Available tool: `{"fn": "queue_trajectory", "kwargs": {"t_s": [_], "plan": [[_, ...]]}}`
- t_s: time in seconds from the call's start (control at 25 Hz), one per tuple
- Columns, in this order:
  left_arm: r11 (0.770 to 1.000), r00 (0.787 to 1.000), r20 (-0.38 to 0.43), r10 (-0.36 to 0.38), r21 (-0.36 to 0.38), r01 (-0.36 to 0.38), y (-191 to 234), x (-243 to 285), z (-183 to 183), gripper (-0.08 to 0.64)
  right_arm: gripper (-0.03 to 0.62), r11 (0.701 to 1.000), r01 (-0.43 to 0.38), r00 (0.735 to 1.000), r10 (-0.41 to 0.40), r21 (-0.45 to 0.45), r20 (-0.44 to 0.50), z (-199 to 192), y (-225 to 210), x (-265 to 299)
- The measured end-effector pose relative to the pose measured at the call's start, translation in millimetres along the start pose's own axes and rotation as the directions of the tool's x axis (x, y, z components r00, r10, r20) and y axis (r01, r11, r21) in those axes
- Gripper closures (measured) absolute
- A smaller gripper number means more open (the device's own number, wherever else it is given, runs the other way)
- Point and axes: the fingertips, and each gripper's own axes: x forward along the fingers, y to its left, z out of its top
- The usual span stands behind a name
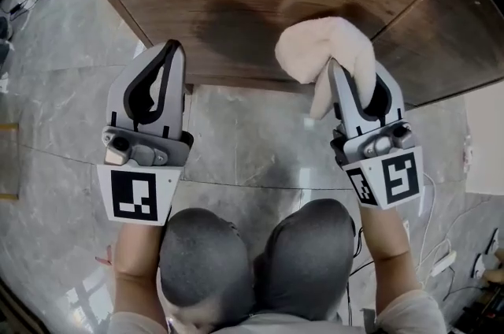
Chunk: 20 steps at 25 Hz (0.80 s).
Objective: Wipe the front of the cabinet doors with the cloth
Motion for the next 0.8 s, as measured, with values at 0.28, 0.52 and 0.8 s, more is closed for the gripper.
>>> {"fn": "queue_trajectory", "kwargs": {"t_s": [0.28, 0.52, 0.8], "plan": [[0.996, 0.997, -0.025, 0.079, 0.033, -0.078, 53.2, -36.5, -5.9, 0.543, 0.485, 0.959, -0.284, 0.959, 0.283, -0.012, -0.007, -14.8, 118.6, 64.6], [0.988, 0.992, -0.069, 0.108, 0.114, -0.1, 69.1, -55.5, -23.6, 0.543, 0.485, 0.902, -0.429, 0.899, 0.431, 0.051, -0.074, -54.5, 189.8, 121.8], [0.989, 0.991, -0.079, 0.112, 0.106, -0.103, 74.2, -60.1, -44.0, 0.543, 0.485, 0.904, -0.425, 0.904, 0.422, -0.039, -0.075, -74.2, 208.1, 146.8]]}}
